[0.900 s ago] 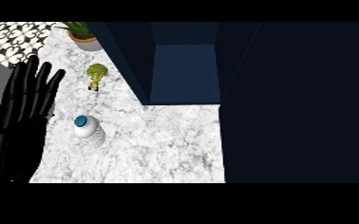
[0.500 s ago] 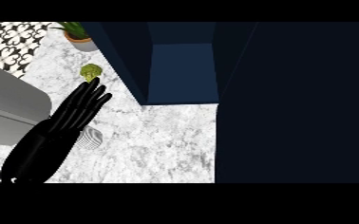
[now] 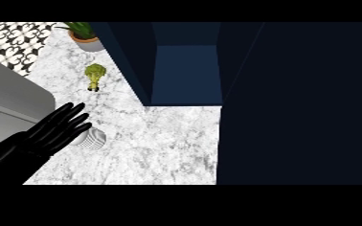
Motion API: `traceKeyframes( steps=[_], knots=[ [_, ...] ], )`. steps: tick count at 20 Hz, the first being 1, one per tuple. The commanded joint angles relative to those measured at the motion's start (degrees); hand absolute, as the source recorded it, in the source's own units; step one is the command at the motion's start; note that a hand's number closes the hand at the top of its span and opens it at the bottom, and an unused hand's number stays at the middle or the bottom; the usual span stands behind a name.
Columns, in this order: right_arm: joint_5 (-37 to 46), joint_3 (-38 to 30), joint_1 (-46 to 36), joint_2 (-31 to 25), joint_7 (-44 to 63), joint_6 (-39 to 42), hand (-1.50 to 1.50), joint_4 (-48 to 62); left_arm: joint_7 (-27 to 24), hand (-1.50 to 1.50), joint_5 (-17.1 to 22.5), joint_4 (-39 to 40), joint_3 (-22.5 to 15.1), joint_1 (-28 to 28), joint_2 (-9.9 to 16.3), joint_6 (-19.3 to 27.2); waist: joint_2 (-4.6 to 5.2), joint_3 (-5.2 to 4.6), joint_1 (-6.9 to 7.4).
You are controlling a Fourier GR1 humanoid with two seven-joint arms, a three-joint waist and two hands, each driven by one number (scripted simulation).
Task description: Pick up the bottled water, place it into the cabinet and close the cabinet
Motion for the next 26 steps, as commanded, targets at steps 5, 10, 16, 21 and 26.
traceKeyframes(
  steps=[5, 10, 16, 21, 26],
  knots=[
    [-3.7, -0.47, 11.06, -0.23, -1.99, 4.81, -1.5, -5.24, 4.1, -1.5, 11.9, 7.18, 8.57, 0.47, 6.47, -10.78, -0.09, -0.02, 0.11],
    [0.31, 1.42, 10.68, 1.6, -5.69, 6.13, -1.5, -1.87, 5.69, -1.5, 11.45, 8.5, 11.83, 1.22, 5.12, -12.05, -0.07, -0.02, 0.33],
    [-0.7, 1.52, 16.56, 1.49, -8.08, 9.06, -1.5, -3.7, 6.39, -1.5, 12.14, 9.77, 13.3, 0.24, 3.37, -14.99, -0.1, -0.01, 0.25],
    [2.31, 2.47, 13.96, 2.6, -9.41, 8.21, -1.5, -0.49, 6.58, -1.5, 11.54, 16.23, 16.61, -2.26, 4.24, -18.09, -0.04, -0.02, 0.23],
    [5.35, 5.85, 17.39, 3.17, -15.24, 8.35, -1.5, 1.16, 4.69, -1.5, 5.48, 21.57, 17.95, -7.11, 2.09, -16.94, -0.06, -0.01, 0.04]
  ],
)
